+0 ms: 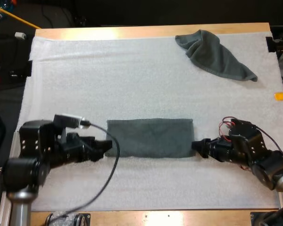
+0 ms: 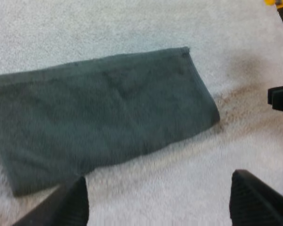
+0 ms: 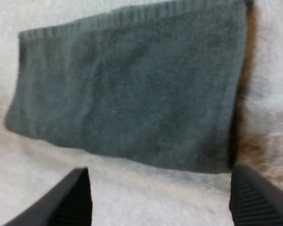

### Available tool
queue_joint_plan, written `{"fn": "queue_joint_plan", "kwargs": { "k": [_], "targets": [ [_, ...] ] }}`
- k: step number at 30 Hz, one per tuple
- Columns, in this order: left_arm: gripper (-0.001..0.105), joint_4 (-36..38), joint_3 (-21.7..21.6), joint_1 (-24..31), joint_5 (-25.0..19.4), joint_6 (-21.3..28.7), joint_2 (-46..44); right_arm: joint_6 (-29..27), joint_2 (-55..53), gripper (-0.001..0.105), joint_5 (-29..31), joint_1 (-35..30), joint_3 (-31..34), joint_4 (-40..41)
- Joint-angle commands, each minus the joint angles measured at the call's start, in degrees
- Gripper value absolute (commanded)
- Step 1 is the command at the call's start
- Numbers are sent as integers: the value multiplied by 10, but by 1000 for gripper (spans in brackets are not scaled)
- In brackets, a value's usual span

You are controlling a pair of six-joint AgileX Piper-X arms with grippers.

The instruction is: Pick towel from pile, fold and stack

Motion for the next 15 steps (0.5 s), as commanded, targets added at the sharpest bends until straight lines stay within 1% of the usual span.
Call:
{"fn": "queue_joint_plan", "kwargs": {
  "k": [1,7,10,12,15],
  "targets": [
    [61,20,-3,1,-9,-1,-19,-15,-7,61,10,-3,-4,21],
    [61,71,-3,1,-14,-1,-73,-20,-8,61,48,-3,-16,62],
    [61,88,-3,1,-16,-1,-90,-47,-7,61,80,-3,-33,75],
    [61,95,-3,1,-16,-1,-97,-54,-1,61,92,-5,-43,75],
    [61,101,-3,1,-16,-1,-101,-63,28,61,88,-24,-51,74]
  ]
}}
